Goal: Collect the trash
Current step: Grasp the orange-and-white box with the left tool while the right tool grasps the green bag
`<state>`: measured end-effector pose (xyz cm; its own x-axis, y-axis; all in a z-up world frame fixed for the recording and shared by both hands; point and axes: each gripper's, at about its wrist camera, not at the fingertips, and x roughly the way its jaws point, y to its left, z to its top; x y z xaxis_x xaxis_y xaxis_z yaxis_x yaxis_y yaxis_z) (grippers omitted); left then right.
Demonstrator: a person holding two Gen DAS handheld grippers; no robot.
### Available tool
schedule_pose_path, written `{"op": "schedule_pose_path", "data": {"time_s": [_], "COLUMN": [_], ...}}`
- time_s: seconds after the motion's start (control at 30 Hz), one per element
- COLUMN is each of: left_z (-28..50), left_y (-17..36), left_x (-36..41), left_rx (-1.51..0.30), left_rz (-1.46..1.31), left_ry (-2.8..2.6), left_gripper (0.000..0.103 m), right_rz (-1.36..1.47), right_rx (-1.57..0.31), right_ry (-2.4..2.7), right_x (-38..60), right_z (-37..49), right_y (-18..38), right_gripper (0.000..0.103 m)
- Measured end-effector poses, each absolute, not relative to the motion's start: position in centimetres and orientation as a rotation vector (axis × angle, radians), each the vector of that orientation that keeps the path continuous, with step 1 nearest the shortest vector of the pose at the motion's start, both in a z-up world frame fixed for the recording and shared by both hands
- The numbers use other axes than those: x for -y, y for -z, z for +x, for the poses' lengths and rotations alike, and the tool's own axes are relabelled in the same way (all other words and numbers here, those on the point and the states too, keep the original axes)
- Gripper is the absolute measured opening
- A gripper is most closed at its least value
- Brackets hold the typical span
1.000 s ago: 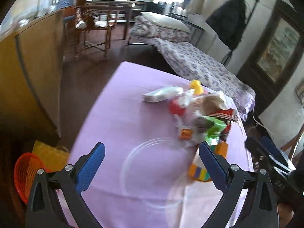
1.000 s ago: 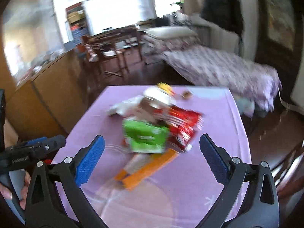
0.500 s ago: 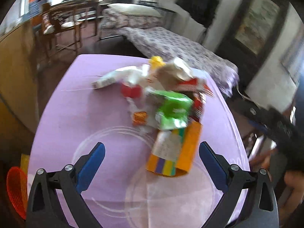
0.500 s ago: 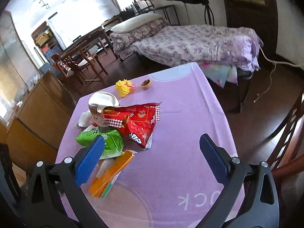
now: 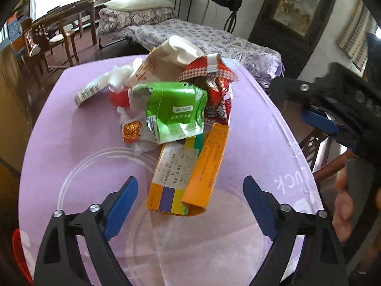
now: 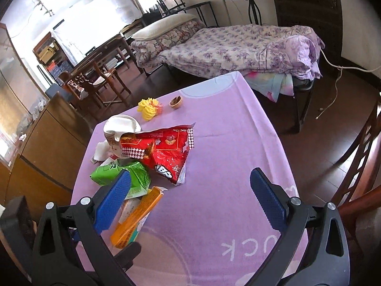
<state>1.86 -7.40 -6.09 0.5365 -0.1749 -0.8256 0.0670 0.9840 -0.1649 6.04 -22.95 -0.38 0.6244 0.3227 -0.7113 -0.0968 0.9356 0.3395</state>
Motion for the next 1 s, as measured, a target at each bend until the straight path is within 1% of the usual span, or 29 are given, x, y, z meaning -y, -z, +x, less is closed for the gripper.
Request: {"op": "schedule_pose_path", "data": {"time_s": [0.1, 0.13, 0.17, 0.2, 0.23, 0.27, 0.37, 0.57, 0.7, 0.87, 1.0], "left_z": [2.4, 2.5, 2.6, 2.7, 2.6, 2.7, 2.1, -0.4, -2.2, -5.0, -5.9], "left_y": [6.9, 7.0, 7.1, 7.4, 7.4, 7.4, 7.1, 5.8, 3.8, 2.3, 1.4], "left_x": [7.4, 7.5, 7.6, 7.8, 8.0, 8.0, 8.6, 7.7, 5.5, 2.6, -0.1], "left_rx": [-1.015, -1.019, -1.022, -1.024, -1.021, -1.016, -1.015, -1.011, -0.964, -0.912, -0.868], "left_rz": [-0.12, -0.115, -0.11, -0.101, -0.093, -0.084, -0.058, -0.105, -0.2, -0.243, -0.283], "left_ry": [0.142, 0.138, 0.137, 0.142, 0.148, 0.154, 0.217, 0.315, 0.343, 0.342, 0.27], "left_gripper": [0.071, 0.064, 0.054, 0.047, 0.031, 0.023, 0.02, 0.019, 0.019, 0.019, 0.019], "right_rz": [0.276, 0.277, 0.277, 0.276, 0.275, 0.273, 0.249, 0.207, 0.211, 0.196, 0.125], "right_rx": [-0.867, -0.868, -0.871, -0.873, -0.875, -0.877, -0.875, -0.865, -0.875, -0.888, -0.862], "right_ry": [-0.25, -0.251, -0.252, -0.253, -0.253, -0.252, -0.235, -0.222, -0.215, -0.246, -0.33], "right_x": [22.8, 22.8, 22.8, 22.8, 22.8, 22.7, 22.5, 22.1, 22.2, 21.2, 18.8], "right_z": [6.0, 6.1, 6.1, 6.1, 6.1, 6.0, 6.1, 6.0, 6.1, 6.0, 4.9], "right_y": [0.4, 0.4, 0.4, 0.5, 0.5, 0.6, 0.6, 0.7, 1.1, 1.6, 1.4], "right_gripper": [0.096, 0.096, 0.096, 0.096, 0.096, 0.096, 0.096, 0.096, 0.096, 0.096, 0.096]}}
